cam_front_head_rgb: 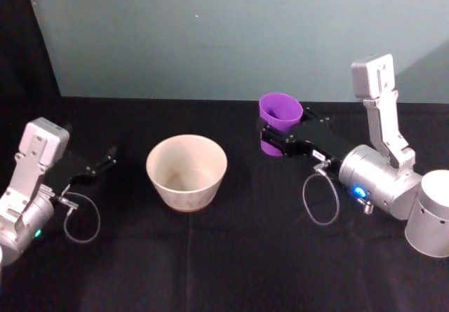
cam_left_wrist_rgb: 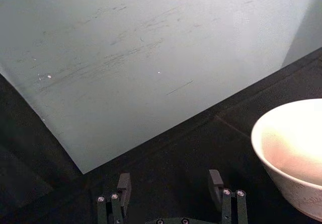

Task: Pick up the cup and pour the mung beans from the cup into the bowl.

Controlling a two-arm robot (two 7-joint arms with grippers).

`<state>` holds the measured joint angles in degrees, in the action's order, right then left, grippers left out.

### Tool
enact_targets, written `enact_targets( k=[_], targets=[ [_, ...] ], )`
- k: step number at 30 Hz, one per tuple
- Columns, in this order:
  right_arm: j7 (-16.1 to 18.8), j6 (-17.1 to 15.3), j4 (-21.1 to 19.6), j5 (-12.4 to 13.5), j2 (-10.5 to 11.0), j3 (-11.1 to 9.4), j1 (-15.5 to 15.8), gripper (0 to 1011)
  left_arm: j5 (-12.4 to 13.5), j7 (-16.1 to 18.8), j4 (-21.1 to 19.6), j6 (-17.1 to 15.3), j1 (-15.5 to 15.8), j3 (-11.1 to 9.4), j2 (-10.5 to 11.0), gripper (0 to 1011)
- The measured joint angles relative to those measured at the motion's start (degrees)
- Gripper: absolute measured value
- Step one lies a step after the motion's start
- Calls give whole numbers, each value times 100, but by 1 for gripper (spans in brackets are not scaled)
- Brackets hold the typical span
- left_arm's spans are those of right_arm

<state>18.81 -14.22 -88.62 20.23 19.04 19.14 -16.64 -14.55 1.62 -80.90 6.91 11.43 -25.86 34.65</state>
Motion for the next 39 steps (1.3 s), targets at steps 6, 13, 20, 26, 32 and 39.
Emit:
enact_targets(
  k=[6, 13, 20, 26, 32, 39],
  targets=[
    [14, 73, -24, -56, 30, 91, -57, 735, 0, 0, 0, 0, 0, 0, 0, 1011],
    [-14, -130, -129, -536, 135, 417, -375, 734, 0, 0, 0, 0, 0, 0, 0, 1011],
    [-24, -484, -252, -1135, 191, 760, -727, 734, 0, 0, 0, 0, 0, 0, 0, 1011],
    [30, -750, -293, -1555, 191, 1023, -1001, 734, 0, 0, 0, 0, 0, 0, 0, 1011],
    [80, -937, -328, -1965, 188, 1273, -1196, 735, 0, 0, 0, 0, 0, 0, 0, 1011],
    [20, -1149, -383, -2603, 190, 1636, -1382, 735, 0, 0, 0, 0, 0, 0, 0, 1012]
  ],
)
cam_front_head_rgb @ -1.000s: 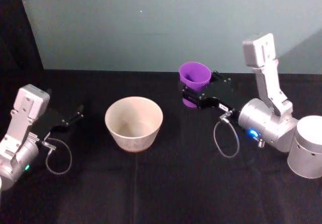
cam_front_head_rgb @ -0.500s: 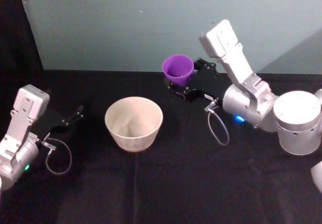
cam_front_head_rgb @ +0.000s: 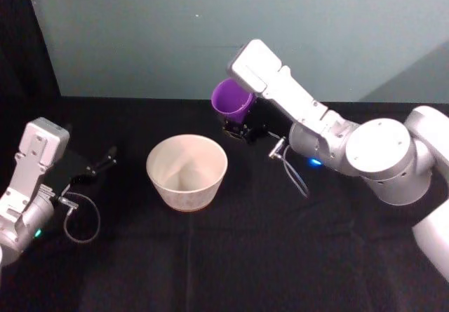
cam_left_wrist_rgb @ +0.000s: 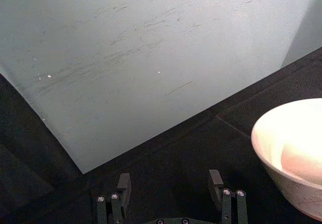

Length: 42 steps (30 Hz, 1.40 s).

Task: Pick up the cup and pour the mung beans from the cup into the bowl.

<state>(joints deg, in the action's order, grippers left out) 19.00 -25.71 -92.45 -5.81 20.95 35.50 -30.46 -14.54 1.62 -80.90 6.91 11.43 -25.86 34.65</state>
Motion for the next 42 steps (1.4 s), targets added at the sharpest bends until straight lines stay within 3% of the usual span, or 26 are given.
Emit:
enact_targets(
  k=[8, 23, 34, 42],
  targets=[
    [-34, -247, 12, -670, -39, 408, -225, 735, 0, 0, 0, -1, 0, 0, 0, 1011],
    [222, -486, 166, -1606, -47, 1039, -557, 735, -1, 0, 0, 0, 0, 0, 0, 1011],
    [201, -465, 216, -2150, -73, 1316, -592, 735, 0, 0, 0, 0, 0, 0, 0, 1011],
    [137, -591, 218, -2732, -95, 1603, -655, 735, 0, 0, 0, 0, 0, 0, 0, 1011]
  ],
)
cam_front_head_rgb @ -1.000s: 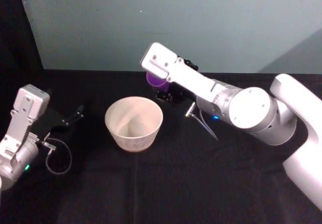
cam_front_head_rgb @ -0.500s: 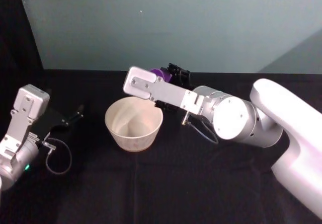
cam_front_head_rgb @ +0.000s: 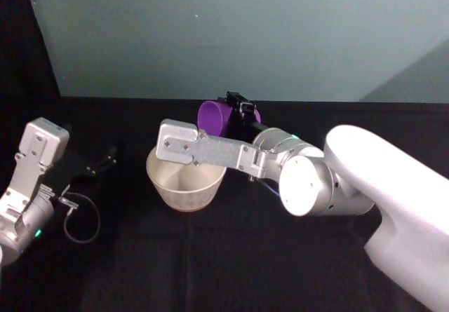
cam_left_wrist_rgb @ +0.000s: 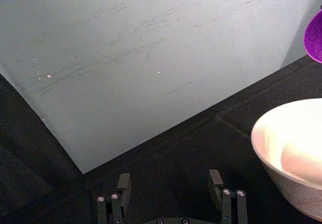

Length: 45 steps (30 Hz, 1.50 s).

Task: Pick up the cup and pour the mung beans from the cup into the bowl.

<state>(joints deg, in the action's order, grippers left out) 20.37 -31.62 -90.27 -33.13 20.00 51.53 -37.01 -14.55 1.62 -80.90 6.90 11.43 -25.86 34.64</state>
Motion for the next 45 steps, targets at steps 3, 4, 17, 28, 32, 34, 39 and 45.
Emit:
enact_targets(
  k=[3, 4, 17, 28, 32, 34, 39, 45],
  targets=[
    [-11, -45, 13, -170, -17, 71, -14, 735, 0, 0, 0, 0, 0, 0, 0, 1011],
    [-13, -55, 19, -216, -23, 96, -20, 735, 0, 0, 0, 0, 0, 0, 0, 1011],
    [129, -254, 65, -897, -98, 413, -131, 734, 0, 0, 0, 0, 0, 0, 0, 1011],
    [283, -334, 91, -1314, -153, 543, -170, 735, 0, 0, 0, 0, 0, 0, 0, 1012],
    [319, -337, 97, -1388, -170, 547, -171, 735, 0, 0, 0, 0, 0, 0, 0, 1011],
    [333, -340, 97, -1423, -175, 549, -170, 735, 0, 0, 0, 0, 0, 0, 0, 1012],
    [416, -361, 97, -1601, -198, 588, -166, 734, 0, 0, 0, 0, 0, 0, 0, 1011],
    [480, -363, 96, -1742, -216, 590, -152, 735, 0, 0, 0, 0, 0, 0, 0, 1011]
  ],
)
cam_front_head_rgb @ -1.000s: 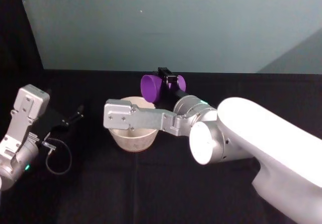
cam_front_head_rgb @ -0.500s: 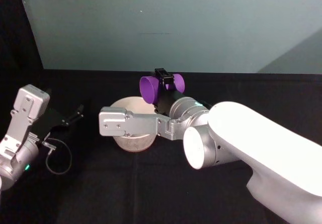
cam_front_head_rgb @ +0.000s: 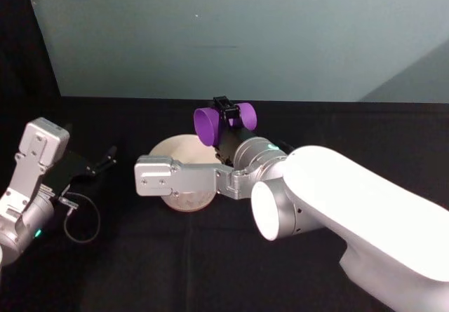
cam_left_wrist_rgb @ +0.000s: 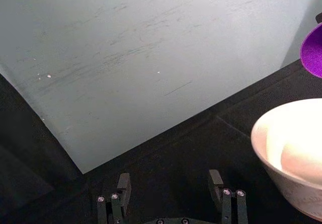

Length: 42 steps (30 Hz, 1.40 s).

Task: Pick up the cup and pour the mung beans from the cup into the bowl.

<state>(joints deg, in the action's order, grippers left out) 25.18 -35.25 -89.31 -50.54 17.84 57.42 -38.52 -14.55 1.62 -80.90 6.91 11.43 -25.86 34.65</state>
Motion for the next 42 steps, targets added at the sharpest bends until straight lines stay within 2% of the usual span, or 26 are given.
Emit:
enact_targets(
  k=[23, 42],
  targets=[
    [240, 9, 5, -599, -68, 79, 6, 734, 0, 0, 0, 0, 0, 0, 0, 1011],
    [379, 95, -47, -947, -109, -14, 125, 735, 0, 0, 0, 0, 0, 0, 0, 1011]
  ],
)
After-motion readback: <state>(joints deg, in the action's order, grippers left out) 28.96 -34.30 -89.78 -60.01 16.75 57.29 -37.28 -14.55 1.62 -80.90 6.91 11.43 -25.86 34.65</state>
